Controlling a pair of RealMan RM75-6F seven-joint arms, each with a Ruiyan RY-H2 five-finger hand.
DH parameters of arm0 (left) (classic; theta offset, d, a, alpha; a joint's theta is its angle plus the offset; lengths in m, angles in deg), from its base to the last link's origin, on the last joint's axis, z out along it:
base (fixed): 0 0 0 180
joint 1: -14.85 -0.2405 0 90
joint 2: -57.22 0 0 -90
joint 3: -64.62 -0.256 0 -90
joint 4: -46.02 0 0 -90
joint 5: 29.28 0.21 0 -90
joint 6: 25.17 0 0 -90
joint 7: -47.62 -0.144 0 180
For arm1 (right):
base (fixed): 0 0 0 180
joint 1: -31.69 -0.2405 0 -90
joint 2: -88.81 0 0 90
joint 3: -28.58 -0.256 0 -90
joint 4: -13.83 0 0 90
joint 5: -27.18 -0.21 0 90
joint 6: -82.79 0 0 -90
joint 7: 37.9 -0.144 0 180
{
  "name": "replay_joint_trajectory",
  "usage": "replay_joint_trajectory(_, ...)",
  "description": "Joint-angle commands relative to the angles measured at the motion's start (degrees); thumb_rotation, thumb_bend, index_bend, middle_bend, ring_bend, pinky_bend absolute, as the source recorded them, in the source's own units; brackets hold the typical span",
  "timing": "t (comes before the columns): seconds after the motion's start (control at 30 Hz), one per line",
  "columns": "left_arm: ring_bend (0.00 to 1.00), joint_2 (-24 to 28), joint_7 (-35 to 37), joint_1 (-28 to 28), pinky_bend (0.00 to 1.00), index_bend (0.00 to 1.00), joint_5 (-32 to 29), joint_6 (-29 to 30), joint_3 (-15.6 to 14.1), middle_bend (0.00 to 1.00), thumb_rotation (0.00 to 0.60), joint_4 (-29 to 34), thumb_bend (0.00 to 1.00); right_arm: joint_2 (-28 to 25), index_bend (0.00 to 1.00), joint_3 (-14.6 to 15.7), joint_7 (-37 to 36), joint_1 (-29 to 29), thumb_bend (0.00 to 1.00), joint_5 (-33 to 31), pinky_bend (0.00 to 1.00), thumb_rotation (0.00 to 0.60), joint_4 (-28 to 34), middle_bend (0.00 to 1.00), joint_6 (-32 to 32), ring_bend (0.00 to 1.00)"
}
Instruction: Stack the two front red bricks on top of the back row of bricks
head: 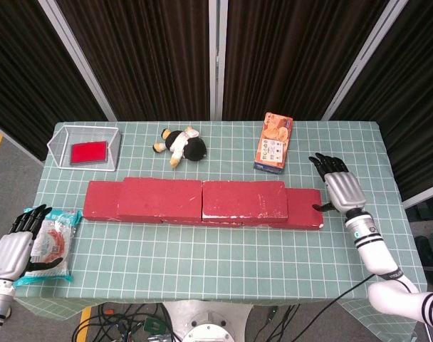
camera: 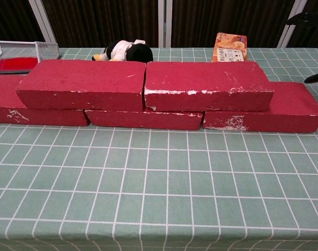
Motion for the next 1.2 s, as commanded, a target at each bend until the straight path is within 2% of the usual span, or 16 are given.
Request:
replay_joint_trajectory(0.03,0.0,0.0,0.3,0.1,0.0,0.02,-0.1,-0.2,0.1,0.0,0.6,-0.2,0.0,2.1,0.0,-1.1,0.2,-1.0,0.0,-0.2,0.0,0.6,-1.7,0.0,-1.4,0.0)
replay_joint_trajectory(0.37,0.0,-0.1,1.1,0.4,0.0,0.02,-0.4,-1.0,0.2,0.0,0.6,-1.2,0.0,4.1,0.0,-2.7,0.3,-1.8,0.0,-0.2,0.0,0.6,-2.2,0.0,-3.3,0.0)
replay_joint_trajectory(1.2,0.0,0.1,1.4,0.5,0.0,0.02,-0.3,-1.0,0.2,0.0,0.6,-1.1,0.0,5.3,0.0,-3.4,-0.1,-1.7,0.0,1.8,0.0,0.6,-1.1,0.0,-5.3,0.0)
